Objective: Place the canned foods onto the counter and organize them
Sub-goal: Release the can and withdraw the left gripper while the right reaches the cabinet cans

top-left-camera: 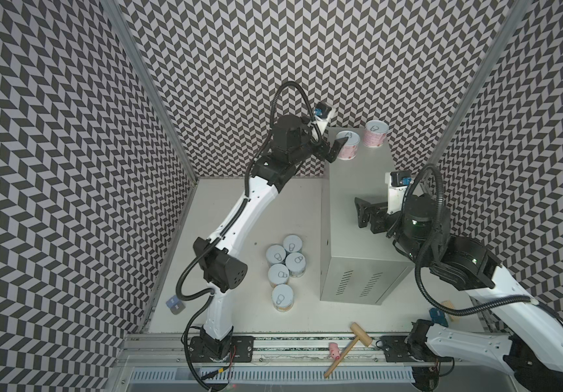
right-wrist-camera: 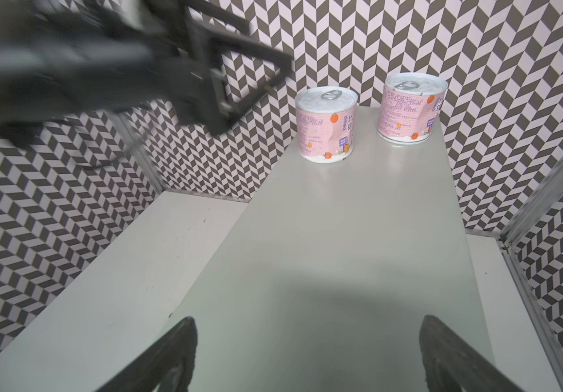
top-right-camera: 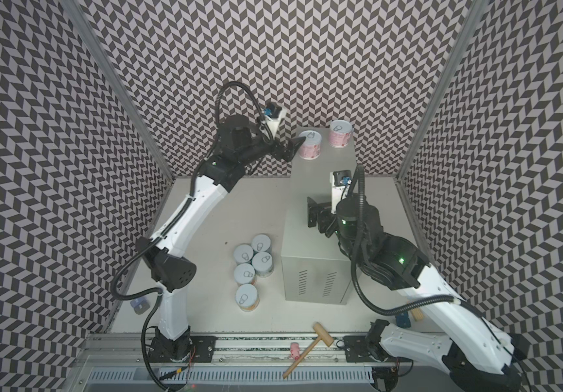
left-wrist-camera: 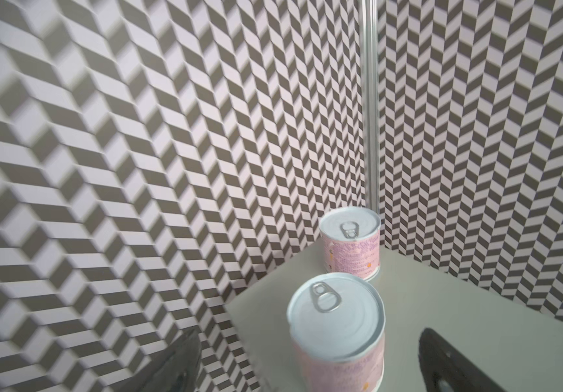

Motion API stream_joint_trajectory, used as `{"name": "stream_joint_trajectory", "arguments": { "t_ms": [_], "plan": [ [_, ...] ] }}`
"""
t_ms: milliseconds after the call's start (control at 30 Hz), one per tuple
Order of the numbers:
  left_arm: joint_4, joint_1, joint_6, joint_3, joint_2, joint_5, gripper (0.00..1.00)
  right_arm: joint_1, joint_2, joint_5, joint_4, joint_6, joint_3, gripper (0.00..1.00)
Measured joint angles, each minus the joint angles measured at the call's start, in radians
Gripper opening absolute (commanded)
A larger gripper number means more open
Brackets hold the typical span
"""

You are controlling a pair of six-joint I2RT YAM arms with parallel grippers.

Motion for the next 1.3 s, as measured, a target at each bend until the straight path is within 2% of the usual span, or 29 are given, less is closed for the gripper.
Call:
{"name": "stream_joint_trajectory", "arguments": {
  "t_ms": [167, 300, 400, 567, 767, 967, 1200, 1300],
  "plan": [
    [-0.037, 0.066, -0.053, -0.199, -0.343, -0.089, 1.00, -0.082, 0.132, -0.083, 0.008, -0.045, 0.125, 0.99],
    [-0.062, 0.059, -0.111, -0.397, -0.560, -0.166, 1.00, -0.143, 0.284, -0.152, -0.009, -0.074, 0.300, 0.99],
    [-0.092, 0.057, -0.158, -0.568, -0.682, -0.205, 1.00, -0.188, 0.438, -0.191, -0.054, -0.091, 0.501, 0.99],
    [-0.134, 0.058, -0.214, -0.909, -0.845, -0.204, 1.00, -0.246, 0.643, -0.227, -0.141, -0.097, 0.769, 0.97],
    [-0.116, 0.058, -0.263, -1.173, -1.054, -0.186, 1.00, -0.305, 0.741, -0.270, -0.211, -0.078, 0.873, 0.91],
    [-0.044, 0.058, -0.275, -1.249, -1.132, -0.165, 1.00, -0.346, 0.758, -0.312, -0.227, -0.063, 0.874, 0.91],
    [-0.021, 0.058, -0.282, -1.298, -1.115, -0.140, 1.00, -0.350, 0.762, -0.349, -0.177, -0.064, 0.840, 0.87],
    [-0.017, 0.058, -0.283, -1.305, -1.111, -0.135, 1.00, -0.350, 0.771, -0.354, -0.143, -0.064, 0.812, 0.83]
  ]
}}
